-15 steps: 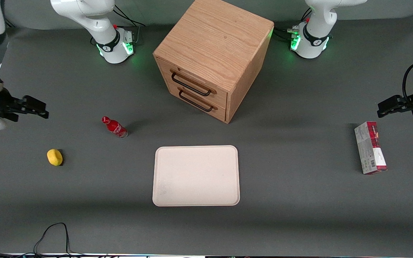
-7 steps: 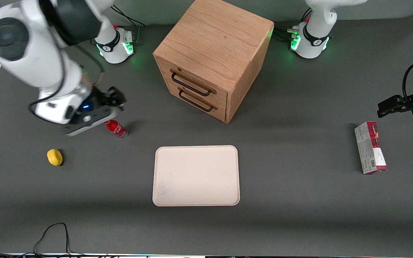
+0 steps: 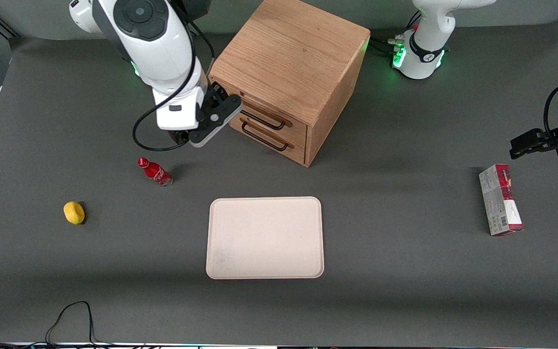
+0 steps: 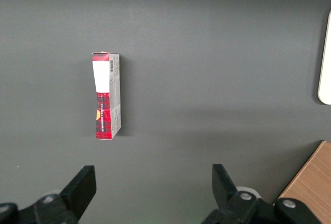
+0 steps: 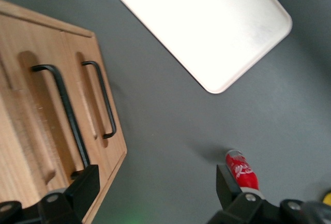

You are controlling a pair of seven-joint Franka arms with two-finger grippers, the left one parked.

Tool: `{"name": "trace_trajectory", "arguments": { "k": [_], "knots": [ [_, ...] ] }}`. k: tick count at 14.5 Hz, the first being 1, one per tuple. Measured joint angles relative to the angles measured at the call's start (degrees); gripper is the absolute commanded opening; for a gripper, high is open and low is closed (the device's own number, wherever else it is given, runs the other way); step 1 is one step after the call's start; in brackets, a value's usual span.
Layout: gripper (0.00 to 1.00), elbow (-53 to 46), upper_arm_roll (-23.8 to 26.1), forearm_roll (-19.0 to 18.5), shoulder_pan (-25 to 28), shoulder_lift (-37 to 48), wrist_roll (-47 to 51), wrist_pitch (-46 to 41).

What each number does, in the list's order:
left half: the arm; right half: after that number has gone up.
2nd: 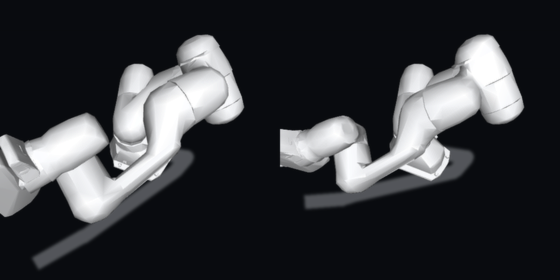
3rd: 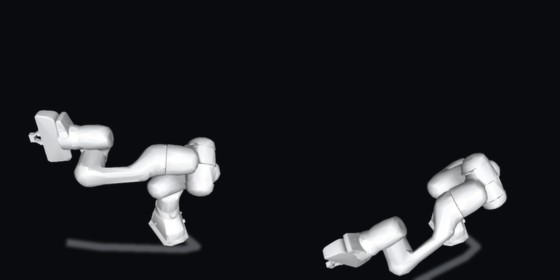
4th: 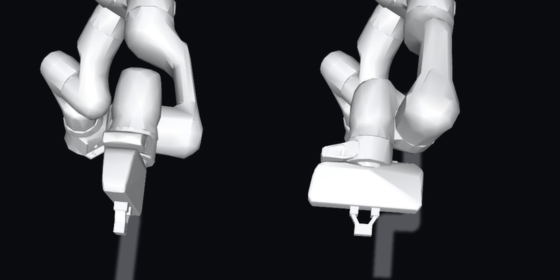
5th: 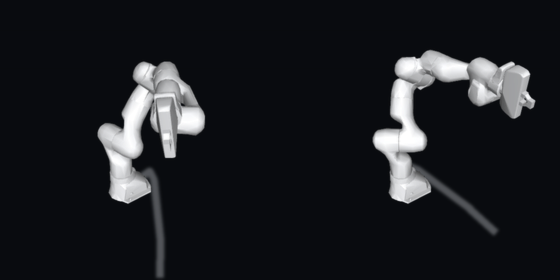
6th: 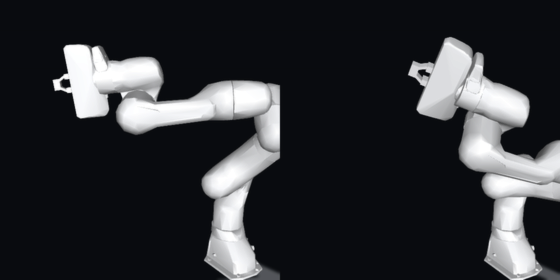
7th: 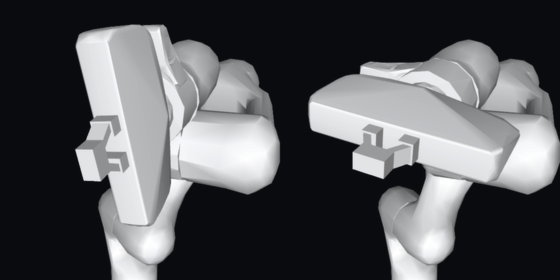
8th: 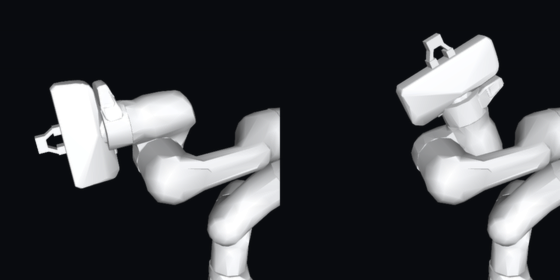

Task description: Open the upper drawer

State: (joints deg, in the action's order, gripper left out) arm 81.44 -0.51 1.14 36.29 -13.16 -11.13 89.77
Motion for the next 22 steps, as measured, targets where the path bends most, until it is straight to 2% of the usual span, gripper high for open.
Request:
{"name": "trace_trajectory", "arguments": {
  "k": [6,10,12,16,22],
  "knots": [
    [1.0,0.0,0.01,0.66,5.08,-0.57,-0.94,0.0],
    [1.0,0.0,0.01,5.57,5.76,-0.87,-1.03,0.0],
    [1.0,0.15,0.01,6.4,5.76,-1.01,-2.56,0.1],
    [1.0,1.76,-0.23,6.9,5.76,-1.25,-7.76,2.18],
    [1.0,7.76,-0.39,6.93,5.76,-1.29,-8.5,8.62]
  ]
}}
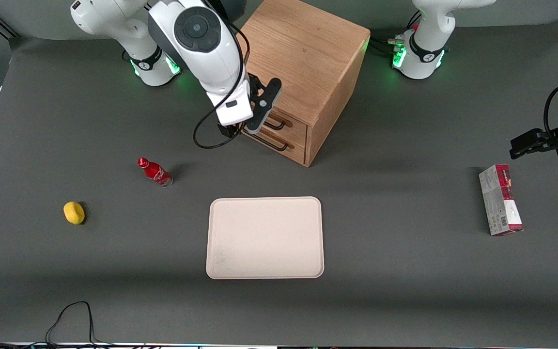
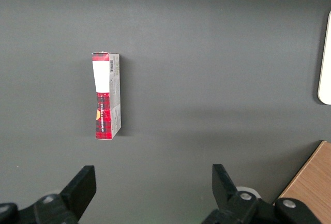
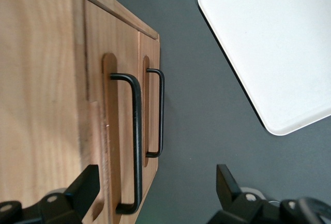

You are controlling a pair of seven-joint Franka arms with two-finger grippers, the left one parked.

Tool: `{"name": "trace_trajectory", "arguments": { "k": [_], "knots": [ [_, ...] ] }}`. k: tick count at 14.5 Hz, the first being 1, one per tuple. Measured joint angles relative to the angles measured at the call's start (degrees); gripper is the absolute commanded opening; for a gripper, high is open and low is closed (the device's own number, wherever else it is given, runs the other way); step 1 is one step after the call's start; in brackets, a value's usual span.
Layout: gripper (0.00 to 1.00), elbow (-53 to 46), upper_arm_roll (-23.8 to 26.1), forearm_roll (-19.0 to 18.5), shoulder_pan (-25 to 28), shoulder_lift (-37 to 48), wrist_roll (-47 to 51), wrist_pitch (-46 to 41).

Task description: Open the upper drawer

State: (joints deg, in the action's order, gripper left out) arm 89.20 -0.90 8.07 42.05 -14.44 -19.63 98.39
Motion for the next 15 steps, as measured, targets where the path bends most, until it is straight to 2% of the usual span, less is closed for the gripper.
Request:
{"name": "trace_trajectory", "arguments": {
  "k": [15],
  "knots": [
    [1.0,11.25,-0.13,0.0,0.52,0.63,-0.37,10.7]
  ]
}}
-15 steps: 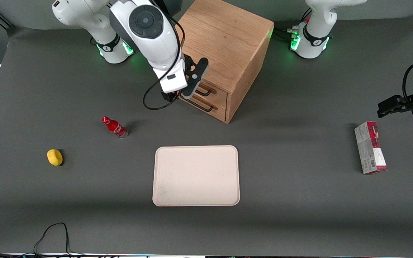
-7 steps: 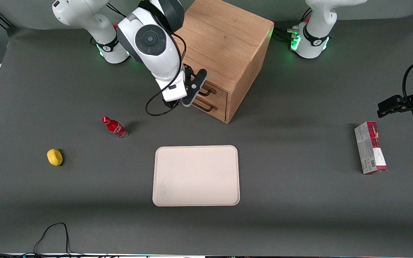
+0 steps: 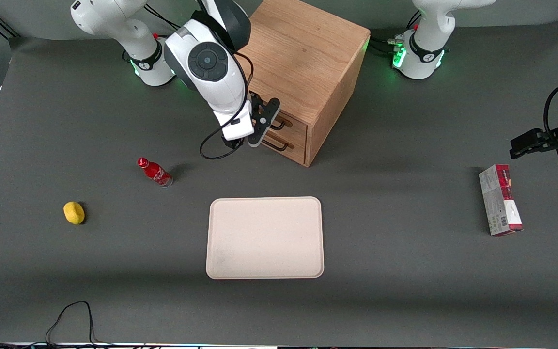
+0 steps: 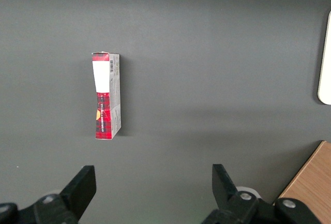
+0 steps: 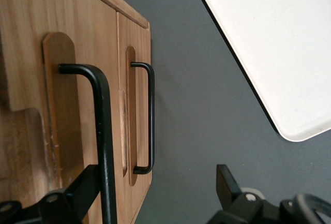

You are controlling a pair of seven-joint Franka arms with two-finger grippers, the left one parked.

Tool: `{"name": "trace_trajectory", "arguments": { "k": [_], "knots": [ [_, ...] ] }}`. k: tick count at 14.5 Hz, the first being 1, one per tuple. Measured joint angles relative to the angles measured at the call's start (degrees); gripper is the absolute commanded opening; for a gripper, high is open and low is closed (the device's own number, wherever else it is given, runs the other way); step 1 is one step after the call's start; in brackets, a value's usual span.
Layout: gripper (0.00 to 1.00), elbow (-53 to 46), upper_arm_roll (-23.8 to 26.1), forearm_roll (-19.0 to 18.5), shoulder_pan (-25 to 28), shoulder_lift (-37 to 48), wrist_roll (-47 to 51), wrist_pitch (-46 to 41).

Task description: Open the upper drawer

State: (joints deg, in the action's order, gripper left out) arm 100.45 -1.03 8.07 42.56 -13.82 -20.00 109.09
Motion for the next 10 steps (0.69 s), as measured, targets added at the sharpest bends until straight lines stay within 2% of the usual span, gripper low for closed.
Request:
{"name": "trace_trajectory", "arguments": {
  "k": [10],
  "knots": [
    [1.0,2.45,0.02,0.0,0.05,-0.05,-0.01,3.16]
  ]
}}
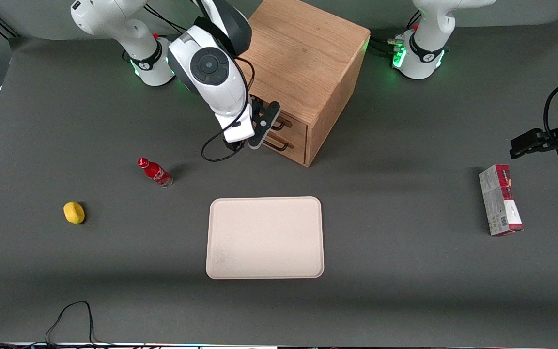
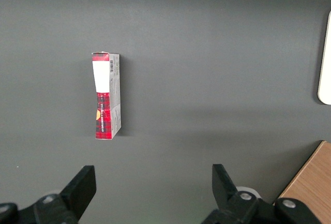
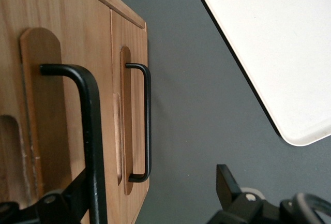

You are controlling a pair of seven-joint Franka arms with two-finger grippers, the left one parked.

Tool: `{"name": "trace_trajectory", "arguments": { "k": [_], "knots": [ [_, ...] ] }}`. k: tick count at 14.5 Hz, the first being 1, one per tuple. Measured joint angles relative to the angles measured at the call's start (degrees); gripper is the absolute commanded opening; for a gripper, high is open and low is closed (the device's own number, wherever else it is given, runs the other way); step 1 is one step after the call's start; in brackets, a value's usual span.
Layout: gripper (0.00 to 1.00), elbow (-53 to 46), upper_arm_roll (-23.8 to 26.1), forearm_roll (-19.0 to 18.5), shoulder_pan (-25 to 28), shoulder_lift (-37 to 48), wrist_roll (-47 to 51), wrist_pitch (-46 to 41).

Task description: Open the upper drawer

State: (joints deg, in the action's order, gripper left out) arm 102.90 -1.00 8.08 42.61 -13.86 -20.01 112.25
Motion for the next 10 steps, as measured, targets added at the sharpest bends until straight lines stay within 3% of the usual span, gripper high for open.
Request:
{"name": "trace_trajectory", "arguments": {
  "k": [10],
  "knots": [
    [1.0,0.48,-0.56,-0.62,-0.33,-1.01,-0.31,1.8]
  ]
}}
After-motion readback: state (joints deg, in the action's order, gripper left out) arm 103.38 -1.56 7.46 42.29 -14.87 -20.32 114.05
